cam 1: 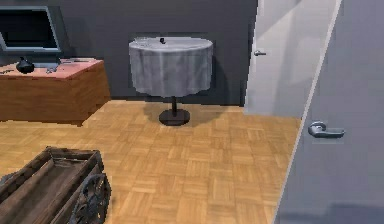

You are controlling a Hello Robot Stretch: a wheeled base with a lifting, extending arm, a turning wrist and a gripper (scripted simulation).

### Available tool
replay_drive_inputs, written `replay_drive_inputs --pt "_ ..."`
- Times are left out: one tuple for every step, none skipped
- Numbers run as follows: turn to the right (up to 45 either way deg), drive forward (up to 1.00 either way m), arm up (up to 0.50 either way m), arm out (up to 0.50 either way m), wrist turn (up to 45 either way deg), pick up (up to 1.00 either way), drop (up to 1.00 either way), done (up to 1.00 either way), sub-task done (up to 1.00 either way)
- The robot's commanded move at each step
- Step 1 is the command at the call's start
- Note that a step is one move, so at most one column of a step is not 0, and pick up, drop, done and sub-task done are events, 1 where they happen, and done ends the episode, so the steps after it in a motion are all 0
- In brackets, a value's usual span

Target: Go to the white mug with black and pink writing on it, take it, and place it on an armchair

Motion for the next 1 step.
replay_drive_inputs --pt "0.0 0.00 0.00 -0.08 0.0 0.00 0.00 0.00 0.00"
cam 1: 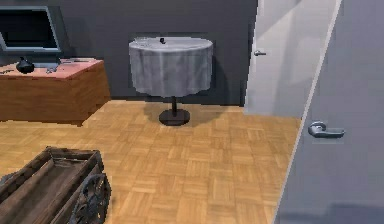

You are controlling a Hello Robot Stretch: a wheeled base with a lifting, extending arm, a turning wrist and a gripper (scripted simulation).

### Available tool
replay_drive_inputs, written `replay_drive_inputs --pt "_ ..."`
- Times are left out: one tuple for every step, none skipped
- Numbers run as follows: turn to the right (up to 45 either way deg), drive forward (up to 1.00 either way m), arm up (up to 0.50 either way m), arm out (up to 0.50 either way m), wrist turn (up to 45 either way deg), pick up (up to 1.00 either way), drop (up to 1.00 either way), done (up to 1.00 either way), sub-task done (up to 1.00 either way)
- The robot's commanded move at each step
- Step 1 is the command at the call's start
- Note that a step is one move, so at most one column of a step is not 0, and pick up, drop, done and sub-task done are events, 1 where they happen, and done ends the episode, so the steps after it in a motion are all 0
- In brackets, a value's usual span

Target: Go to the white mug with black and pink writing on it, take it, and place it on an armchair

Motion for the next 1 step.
replay_drive_inputs --pt "0.0 0.00 0.00 0.00 0.0 0.00 0.00 1.00 0.00"
